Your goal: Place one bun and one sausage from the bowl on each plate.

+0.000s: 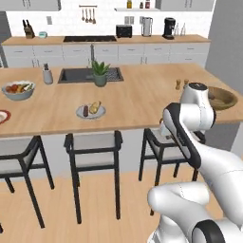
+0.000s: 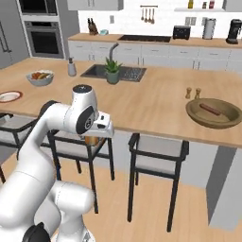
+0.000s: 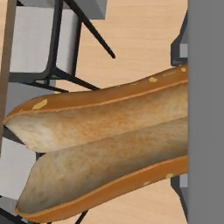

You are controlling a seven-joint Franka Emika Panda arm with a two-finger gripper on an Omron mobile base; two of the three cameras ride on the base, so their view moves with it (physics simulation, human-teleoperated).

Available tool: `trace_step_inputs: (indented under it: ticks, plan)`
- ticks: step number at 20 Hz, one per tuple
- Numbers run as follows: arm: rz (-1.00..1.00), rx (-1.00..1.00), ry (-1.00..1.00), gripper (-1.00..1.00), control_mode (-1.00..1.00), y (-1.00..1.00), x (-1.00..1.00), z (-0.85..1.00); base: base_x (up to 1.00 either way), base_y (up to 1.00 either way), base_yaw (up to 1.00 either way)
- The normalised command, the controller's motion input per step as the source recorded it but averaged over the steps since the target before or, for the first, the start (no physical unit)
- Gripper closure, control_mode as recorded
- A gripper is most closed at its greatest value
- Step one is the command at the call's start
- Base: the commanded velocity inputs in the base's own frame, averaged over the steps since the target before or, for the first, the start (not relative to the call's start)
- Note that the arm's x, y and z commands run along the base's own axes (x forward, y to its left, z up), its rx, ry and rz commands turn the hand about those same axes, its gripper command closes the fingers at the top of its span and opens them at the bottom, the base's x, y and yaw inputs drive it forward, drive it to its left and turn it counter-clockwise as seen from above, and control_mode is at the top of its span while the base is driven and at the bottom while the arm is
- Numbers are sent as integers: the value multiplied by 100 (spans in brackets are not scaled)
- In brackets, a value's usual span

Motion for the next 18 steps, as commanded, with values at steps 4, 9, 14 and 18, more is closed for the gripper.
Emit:
trace_step_inputs:
  ticks: [4, 9, 14, 18]
  plan:
    - [0, 0, 0, 100, 100, 0, 0, 0, 8, 100, 7]
    - [0, 0, 0, 100, 100, 0, 0, 0, 24, 100, 3]
    - [0, 0, 0, 100, 100, 0, 0, 0, 27, 100, 0]
    - [0, 0, 0, 100, 100, 0, 0, 0, 35, 100, 0]
